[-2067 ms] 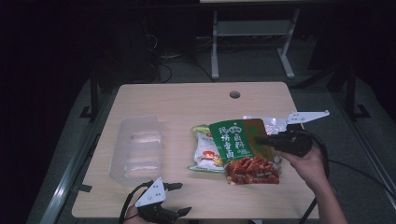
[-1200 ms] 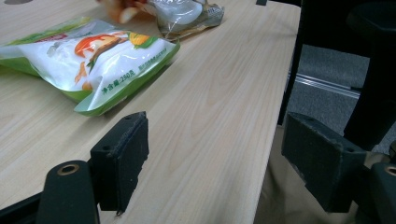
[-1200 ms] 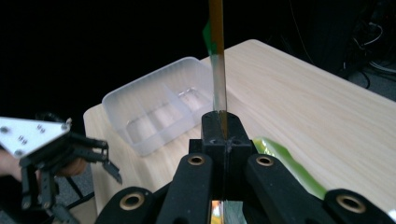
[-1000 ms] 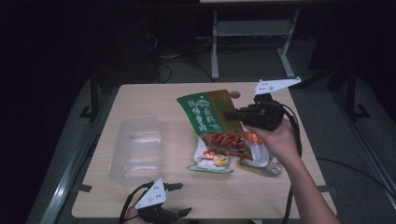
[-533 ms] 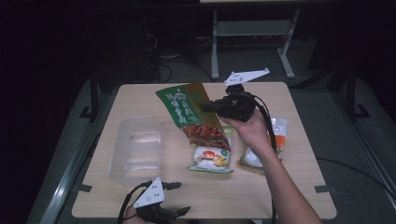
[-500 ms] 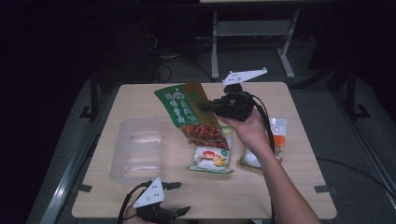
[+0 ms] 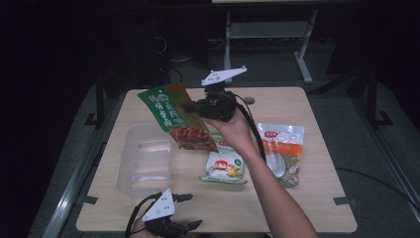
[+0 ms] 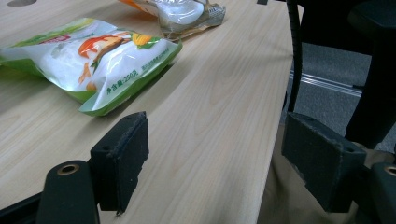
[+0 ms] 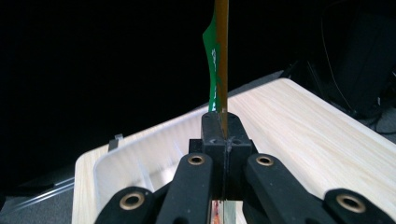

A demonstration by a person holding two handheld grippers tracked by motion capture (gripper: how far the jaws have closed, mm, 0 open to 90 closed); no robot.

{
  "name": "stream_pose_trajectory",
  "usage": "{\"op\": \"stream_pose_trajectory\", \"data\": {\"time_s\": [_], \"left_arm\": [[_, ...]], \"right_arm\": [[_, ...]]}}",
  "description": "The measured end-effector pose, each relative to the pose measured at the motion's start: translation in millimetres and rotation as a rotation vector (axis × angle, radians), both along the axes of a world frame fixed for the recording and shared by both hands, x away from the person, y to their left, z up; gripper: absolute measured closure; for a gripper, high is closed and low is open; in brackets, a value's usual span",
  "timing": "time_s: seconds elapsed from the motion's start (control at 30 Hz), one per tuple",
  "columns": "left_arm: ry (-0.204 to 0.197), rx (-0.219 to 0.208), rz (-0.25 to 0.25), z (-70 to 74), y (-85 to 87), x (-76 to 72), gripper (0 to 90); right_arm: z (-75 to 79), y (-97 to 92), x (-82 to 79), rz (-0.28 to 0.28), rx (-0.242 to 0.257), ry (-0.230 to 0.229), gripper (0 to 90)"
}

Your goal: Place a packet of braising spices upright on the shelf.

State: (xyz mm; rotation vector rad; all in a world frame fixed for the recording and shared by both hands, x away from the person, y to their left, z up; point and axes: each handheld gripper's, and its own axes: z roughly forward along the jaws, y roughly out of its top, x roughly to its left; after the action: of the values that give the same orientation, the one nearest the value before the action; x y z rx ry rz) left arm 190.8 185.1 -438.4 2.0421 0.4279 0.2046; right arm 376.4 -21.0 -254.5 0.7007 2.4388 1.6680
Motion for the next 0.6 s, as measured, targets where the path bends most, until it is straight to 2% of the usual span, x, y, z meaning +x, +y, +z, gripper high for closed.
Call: {"op": "stream_pose_trajectory", "data": {"time_s": [0.23,0.37,0.4,0.5,0.53,0.6], "left_arm": [[-0.002,-0.002,0.004,0.1,1.4,0.4,22.8],[0.0,0.002,0.005,0.4,2.5,0.6,22.8],[-0.002,-0.001,0.006,0.3,3.1,1.0,22.8],[-0.002,-0.005,0.006,0.6,3.6,1.0,22.8],[-0.001,-0.001,0.005,0.8,3.9,0.9,22.8],[-0.003,0.001,0.004,0.7,3.8,0.7,22.8]], "right_arm": [[-5.5,41.0,13.9,0.025,-0.004,-0.008,90.0],[-8.1,53.3,18.2,0.032,0.0,-0.012,90.0],[-10.2,65.2,22.4,0.034,-0.005,-0.013,90.0],[-11.9,73.7,25.7,0.036,-0.005,-0.019,90.0],[-14.6,86.0,29.9,0.037,0.006,-0.011,90.0],[-18.3,96.1,33.2,0.036,0.011,-0.01,90.0]]}}
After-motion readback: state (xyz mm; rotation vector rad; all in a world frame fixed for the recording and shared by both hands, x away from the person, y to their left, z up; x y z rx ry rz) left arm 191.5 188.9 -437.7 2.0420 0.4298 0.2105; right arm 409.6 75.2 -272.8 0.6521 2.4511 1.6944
